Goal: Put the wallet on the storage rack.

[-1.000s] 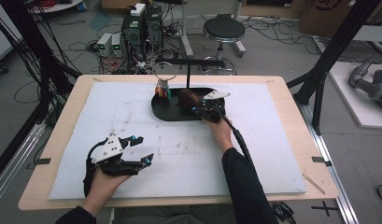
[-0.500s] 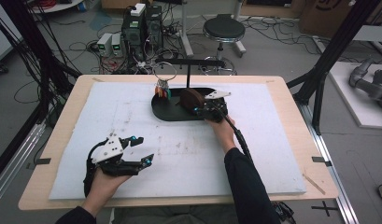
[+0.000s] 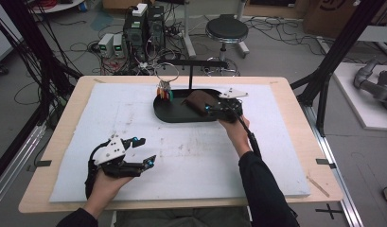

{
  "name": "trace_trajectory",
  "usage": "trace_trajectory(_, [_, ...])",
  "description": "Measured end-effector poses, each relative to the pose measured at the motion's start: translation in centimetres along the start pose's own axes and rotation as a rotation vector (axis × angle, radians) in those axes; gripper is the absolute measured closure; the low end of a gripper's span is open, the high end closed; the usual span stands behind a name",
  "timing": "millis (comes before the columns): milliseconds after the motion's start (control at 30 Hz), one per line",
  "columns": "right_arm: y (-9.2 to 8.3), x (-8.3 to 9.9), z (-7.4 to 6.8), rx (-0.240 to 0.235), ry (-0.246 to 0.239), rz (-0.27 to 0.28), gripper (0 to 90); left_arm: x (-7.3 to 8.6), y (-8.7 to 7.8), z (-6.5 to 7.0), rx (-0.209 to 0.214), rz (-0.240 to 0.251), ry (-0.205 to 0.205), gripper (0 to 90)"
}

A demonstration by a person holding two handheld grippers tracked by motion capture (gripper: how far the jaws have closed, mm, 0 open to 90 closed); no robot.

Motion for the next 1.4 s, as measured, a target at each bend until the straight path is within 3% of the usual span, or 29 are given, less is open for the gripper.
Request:
trace_trajectory(367, [-7.0,-0.8,1.1,-0.062,0.027,0.068,35.6,0.1,0.7,-1.1,-0.027,-0.014,0.015,29.0])
trace_trajectory(567, [-10.6,0.2,1.7,-0.061,0.025,0.076,34.2,0.1,0.8,-2.1,-0.062,-0.022,0.027,29.0])
trace_trajectory(800, [-13.8,2.1,2.6,-0.068,0.067,0.082,31.4,0.2,0.0,-3.5,-0.118,-0.035,0.047,29.0])
trace_trajectory(1067, [-15.7,3.8,4.0,-0.067,0.111,0.079,27.0,0.5,-1.4,-4.5,-0.178,-0.046,0.060,29.0])
trace_trajectory(1400, [-14.7,4.8,4.5,-0.085,0.114,0.041,23.1,1.3,-2.1,-4.8,-0.212,-0.069,0.052,29.0])
Point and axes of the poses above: each handheld gripper's, and its own axes: y roughly forward along the jaws, x roughly out of its underside, z roughly to its right, the point moved 3 cm from there along y, roughly forward along the jaws, and after that the axes turned 13 degrees about z, right-handed, at the moved point
